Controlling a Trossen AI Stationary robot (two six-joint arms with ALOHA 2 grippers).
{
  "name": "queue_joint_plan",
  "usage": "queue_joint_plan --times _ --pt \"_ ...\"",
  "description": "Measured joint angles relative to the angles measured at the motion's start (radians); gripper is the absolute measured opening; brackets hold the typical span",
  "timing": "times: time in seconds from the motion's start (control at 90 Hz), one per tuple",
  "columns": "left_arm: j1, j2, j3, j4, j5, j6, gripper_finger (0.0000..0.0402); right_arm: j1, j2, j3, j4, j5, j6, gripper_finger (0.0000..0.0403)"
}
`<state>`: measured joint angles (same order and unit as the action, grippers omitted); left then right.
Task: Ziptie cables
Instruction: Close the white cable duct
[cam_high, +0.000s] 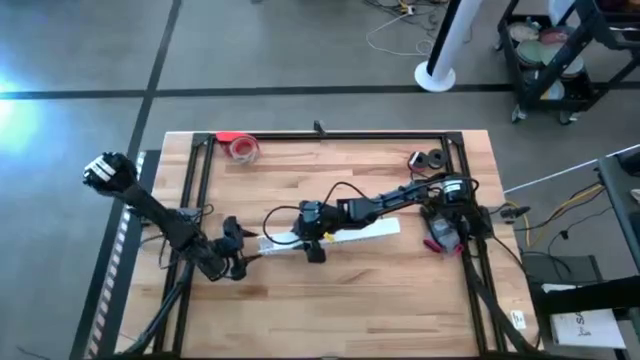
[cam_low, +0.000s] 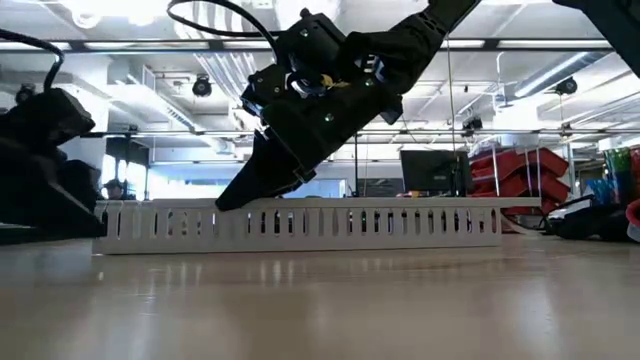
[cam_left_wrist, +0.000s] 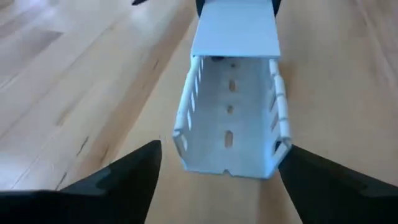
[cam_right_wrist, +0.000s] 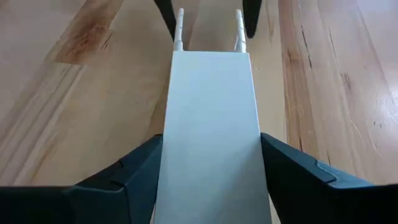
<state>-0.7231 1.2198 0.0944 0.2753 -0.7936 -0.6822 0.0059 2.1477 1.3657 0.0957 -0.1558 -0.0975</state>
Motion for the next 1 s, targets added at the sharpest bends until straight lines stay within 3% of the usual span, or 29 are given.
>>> queue_joint_plan --times 0.244,0.5,0.678,0.889,1.0 --pt "0.007 0.186 0.002 0.161 0.000 -0.016 0.0282 0.001 0.005 0.000 0.011 -0.021 -0.019 0.0226" --pt "0.024 0.353 0.001 0.327 0.012 -0.013 0.0224 0.001 0.009 0.000 0.012 -0.039 -0.013 0.0223" --pt "0.024 0.381 0.003 0.345 0.010 -0.020 0.0226 0.000 0.008 0.000 0.008 -0.120 -0.072 0.0231" --pt "0.025 0.378 0.002 0.346 0.020 -0.021 0.0241 0.001 0.009 0.000 0.007 -0.129 -0.098 0.0231" --pt "0.025 0.378 0.002 0.348 0.020 -0.017 0.0228 0.004 0.008 0.000 0.014 -0.050 -0.092 0.0227"
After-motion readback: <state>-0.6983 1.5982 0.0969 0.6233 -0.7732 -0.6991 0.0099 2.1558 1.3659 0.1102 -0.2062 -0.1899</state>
